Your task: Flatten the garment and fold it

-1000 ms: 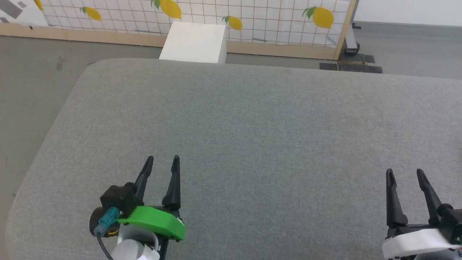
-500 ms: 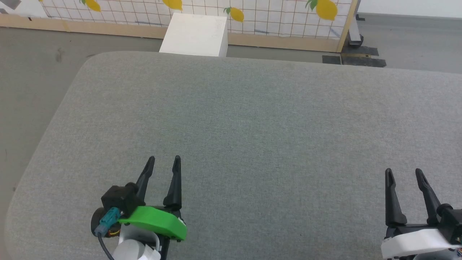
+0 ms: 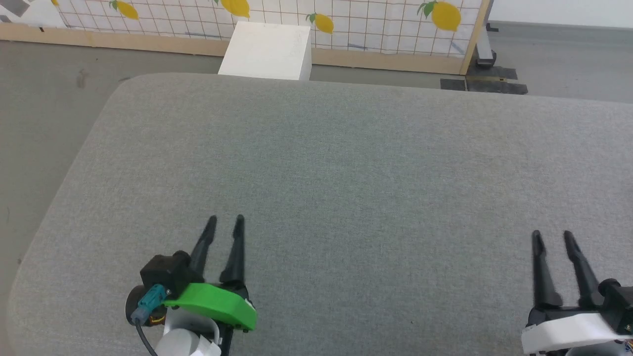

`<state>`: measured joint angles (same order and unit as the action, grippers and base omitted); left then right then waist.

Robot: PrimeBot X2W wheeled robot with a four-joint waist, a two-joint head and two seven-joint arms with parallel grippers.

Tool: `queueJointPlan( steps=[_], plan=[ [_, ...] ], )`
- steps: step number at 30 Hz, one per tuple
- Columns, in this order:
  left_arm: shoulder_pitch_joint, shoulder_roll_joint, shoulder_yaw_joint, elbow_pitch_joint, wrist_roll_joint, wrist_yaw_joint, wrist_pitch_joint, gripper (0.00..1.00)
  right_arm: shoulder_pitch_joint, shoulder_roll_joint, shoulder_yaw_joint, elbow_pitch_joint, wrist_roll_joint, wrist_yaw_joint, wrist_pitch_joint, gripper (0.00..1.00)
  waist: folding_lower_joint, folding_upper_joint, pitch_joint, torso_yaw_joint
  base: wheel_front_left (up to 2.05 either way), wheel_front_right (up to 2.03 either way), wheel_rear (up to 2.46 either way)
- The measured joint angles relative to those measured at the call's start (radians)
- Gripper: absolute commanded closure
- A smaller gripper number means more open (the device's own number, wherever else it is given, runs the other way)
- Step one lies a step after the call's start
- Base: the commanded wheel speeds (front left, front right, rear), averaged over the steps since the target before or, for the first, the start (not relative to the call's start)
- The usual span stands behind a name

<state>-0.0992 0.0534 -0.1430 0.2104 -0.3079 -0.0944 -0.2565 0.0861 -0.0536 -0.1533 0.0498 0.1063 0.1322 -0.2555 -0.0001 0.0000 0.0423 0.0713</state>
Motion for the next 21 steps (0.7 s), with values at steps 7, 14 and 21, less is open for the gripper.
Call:
queueJointPlan(
  steps=[7,14,21],
  plan=[
    [0.000,0.000,0.000,0.000,0.000,0.000,0.000,1.00,0.000,0.000,0.000,0.001,0.000,0.000,0.000,1.00,0.0000,0.0000,0.000,0.000,0.00,0.00,0.00],
    [0.000,0.000,0.001,0.000,0.001,0.000,0.001,1.00,0.000,0.000,0.000,0.001,0.000,0.000,0.002,1.00,0.0000,0.0000,-0.001,-0.002,0.00,0.00,0.00],
    [0.000,0.000,0.006,-0.010,0.016,0.002,0.018,1.00,0.000,0.000,0.008,0.000,-0.001,0.000,0.018,1.00,0.0001,0.0000,-0.004,-0.006,0.00,0.00,0.00]
  ],
)
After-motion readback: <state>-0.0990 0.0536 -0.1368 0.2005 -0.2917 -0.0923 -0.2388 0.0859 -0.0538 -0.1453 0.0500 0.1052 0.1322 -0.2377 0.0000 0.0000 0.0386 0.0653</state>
